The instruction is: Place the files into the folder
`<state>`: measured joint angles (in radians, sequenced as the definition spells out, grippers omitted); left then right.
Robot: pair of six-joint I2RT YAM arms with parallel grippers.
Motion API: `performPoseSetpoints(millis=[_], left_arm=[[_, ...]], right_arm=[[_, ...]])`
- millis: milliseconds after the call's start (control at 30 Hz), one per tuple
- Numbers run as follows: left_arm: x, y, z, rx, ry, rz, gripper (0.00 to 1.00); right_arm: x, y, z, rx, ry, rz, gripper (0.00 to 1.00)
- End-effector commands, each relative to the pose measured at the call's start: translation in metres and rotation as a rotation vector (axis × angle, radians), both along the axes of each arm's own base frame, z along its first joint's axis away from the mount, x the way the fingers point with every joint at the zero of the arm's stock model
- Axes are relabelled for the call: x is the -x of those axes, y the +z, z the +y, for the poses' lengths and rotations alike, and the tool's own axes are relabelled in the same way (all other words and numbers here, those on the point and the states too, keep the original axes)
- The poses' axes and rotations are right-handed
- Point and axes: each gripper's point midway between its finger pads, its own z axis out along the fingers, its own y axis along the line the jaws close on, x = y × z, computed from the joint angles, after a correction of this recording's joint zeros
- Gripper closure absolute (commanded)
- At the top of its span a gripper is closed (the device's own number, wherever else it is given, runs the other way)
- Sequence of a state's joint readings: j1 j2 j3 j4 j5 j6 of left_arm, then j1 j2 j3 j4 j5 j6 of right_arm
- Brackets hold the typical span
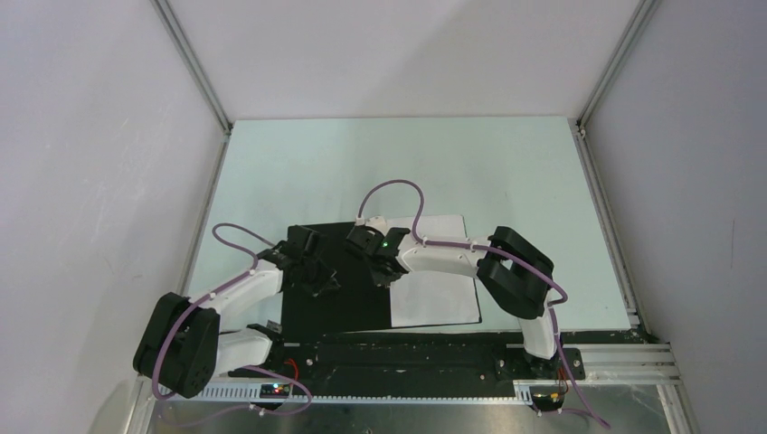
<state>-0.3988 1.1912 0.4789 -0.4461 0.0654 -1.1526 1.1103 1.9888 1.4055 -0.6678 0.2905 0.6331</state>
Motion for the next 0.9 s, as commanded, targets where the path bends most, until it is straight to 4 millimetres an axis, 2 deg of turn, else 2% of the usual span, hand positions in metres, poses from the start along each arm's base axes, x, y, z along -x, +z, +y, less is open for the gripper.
performPoseSetpoints(millis=[0,567,867], left_arm=[[0.008,-0.018,0.017,-0.083,0.030,0.048,0.95],[0.011,-0.022,0.019,-0.090,0.025,0.059,0.97],[0.012,-0.023,0.018,-0.091,0.022,0.062,0.98]], right_arm=[[0.041,-0.074,0.001,0.032,0.040,0.183,0.90],[0.045,-0.060,0.020,-0.063,0.074,0.155,0.87],[0.051,-0.065,0.022,-0.047,0.104,0.151,0.87]])
